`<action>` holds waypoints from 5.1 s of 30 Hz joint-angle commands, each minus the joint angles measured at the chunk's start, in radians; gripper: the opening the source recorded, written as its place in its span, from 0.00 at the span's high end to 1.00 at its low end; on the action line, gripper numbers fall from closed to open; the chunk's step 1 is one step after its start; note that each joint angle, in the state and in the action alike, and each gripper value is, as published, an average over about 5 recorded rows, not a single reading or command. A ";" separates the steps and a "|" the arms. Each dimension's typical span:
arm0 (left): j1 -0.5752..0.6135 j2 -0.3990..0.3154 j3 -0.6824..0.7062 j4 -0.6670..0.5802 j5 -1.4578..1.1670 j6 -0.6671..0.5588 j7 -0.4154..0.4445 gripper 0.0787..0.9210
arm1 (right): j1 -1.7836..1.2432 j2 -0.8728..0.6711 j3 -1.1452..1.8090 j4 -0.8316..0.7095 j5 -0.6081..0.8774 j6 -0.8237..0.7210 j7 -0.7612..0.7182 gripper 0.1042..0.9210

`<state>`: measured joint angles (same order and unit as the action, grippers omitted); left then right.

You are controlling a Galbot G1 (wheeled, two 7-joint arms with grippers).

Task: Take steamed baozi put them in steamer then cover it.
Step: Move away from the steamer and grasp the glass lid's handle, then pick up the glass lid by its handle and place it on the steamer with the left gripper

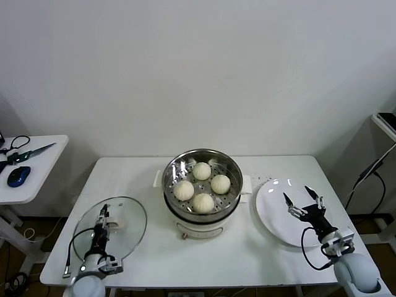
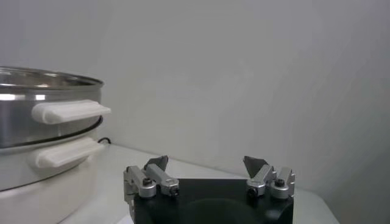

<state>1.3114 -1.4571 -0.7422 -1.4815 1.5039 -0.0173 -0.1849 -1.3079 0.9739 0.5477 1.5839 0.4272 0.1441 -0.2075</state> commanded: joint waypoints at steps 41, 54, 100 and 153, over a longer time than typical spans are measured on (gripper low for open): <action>0.030 0.543 0.417 -0.730 -0.243 0.698 0.234 0.91 | 0.102 0.005 -0.019 -0.092 -0.051 0.017 -0.001 0.12; -0.429 0.280 0.862 -0.596 0.123 0.803 0.668 0.91 | 0.094 0.011 0.000 -0.112 -0.074 0.029 -0.002 0.12; -0.417 -0.092 0.898 -0.199 0.069 0.803 0.446 0.91 | 0.076 0.035 0.041 -0.151 -0.126 0.058 -0.019 0.12; -0.433 -0.042 0.916 -0.225 0.059 0.803 0.506 0.91 | 0.071 0.040 0.060 -0.156 -0.140 0.062 -0.041 0.12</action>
<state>0.8773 -1.5188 0.1599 -1.6642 1.5844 0.7366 0.3106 -1.2366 1.0160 0.6061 1.4255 0.2869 0.2120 -0.2456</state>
